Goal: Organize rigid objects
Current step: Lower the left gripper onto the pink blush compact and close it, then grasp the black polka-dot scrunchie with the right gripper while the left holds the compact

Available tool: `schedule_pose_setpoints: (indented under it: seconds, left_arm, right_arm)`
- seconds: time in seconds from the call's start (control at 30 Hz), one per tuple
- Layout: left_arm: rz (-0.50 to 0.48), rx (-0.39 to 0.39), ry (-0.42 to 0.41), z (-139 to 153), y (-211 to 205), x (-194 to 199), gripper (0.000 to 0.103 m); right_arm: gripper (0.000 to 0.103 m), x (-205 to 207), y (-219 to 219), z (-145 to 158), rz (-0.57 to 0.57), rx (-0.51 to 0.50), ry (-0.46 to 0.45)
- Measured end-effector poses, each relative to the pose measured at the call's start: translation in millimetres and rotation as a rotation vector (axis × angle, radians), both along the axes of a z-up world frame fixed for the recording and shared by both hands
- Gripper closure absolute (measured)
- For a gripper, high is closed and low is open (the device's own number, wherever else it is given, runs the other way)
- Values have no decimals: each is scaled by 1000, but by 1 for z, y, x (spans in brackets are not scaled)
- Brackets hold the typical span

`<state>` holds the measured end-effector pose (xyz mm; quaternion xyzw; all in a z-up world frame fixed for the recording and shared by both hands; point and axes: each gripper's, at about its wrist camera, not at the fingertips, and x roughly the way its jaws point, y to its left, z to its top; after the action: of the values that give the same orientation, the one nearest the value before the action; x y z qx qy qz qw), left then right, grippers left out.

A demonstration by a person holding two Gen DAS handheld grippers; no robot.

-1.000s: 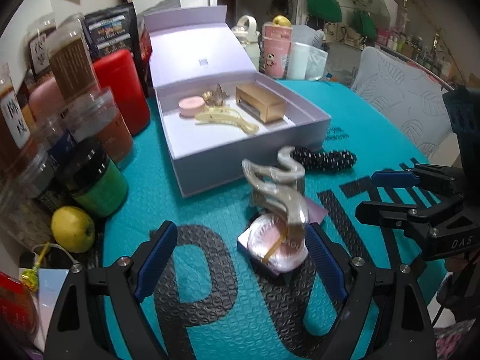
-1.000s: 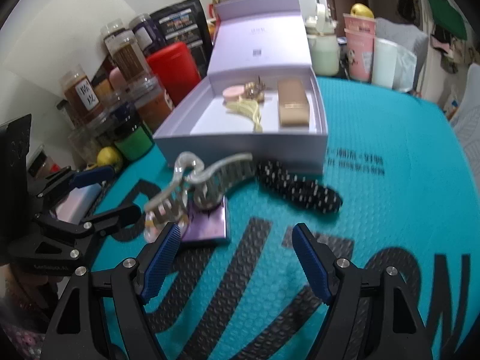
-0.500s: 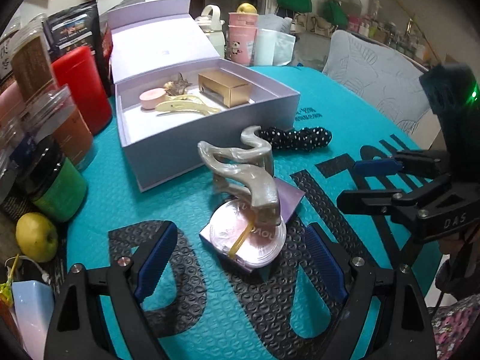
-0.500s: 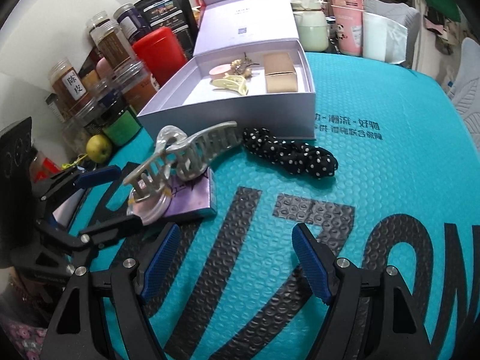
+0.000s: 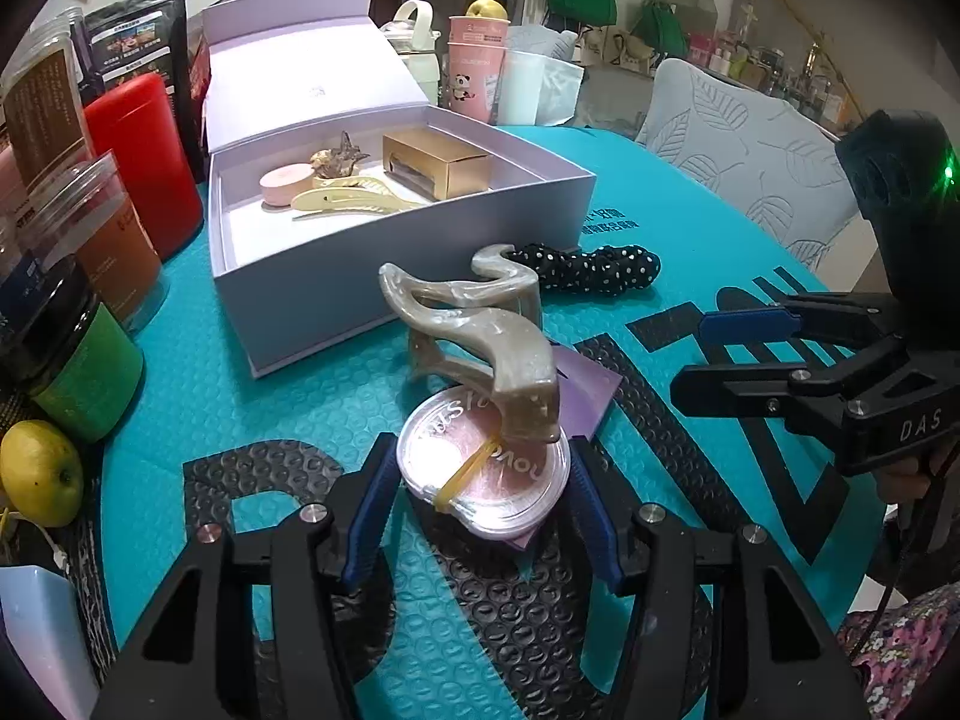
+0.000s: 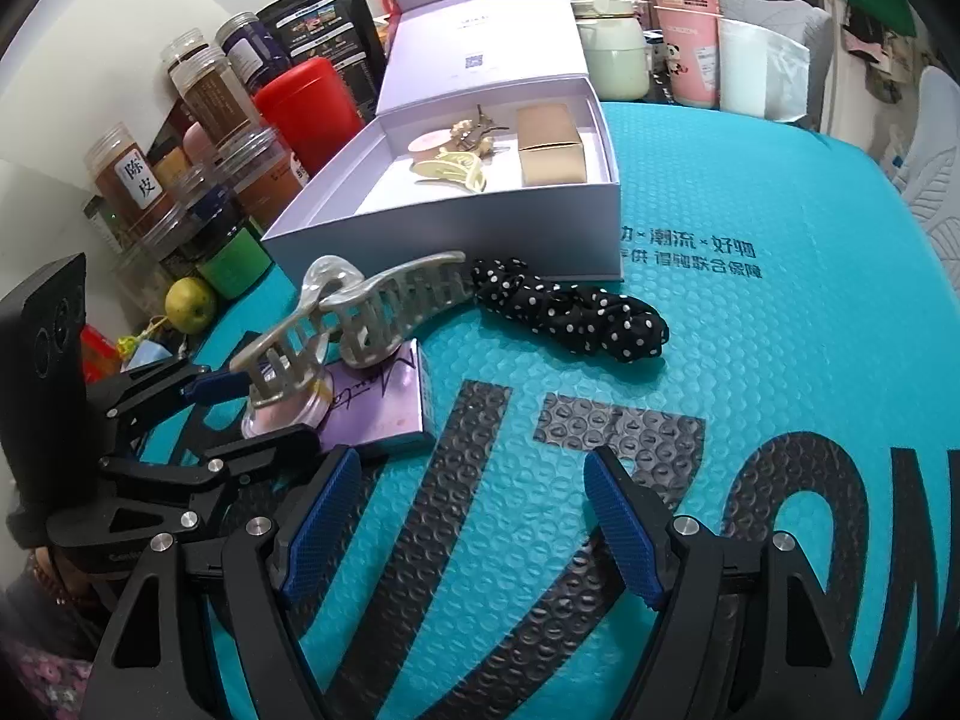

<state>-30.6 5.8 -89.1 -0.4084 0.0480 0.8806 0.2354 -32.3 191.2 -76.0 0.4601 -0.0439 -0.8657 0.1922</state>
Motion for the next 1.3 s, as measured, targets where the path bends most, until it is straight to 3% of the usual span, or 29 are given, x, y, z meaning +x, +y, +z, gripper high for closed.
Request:
schedule_pose_setpoints:
  seconds: [0.33, 0.63, 0.97, 1.3]
  left_arm:
    - [23, 32, -29, 4, -2, 14, 48]
    - [163, 22, -25, 12, -23, 24, 48]
    - [269, 12, 24, 26, -40, 20, 48]
    - [282, -3, 29, 28, -31, 9, 48]
  right_arm:
    - [25, -1, 2, 0, -7, -9, 1]
    - [25, -7, 5, 2, -35, 35, 33]
    - [25, -40, 14, 15, -43, 92, 86]
    - [25, -76, -1, -3, 103, 168, 61]
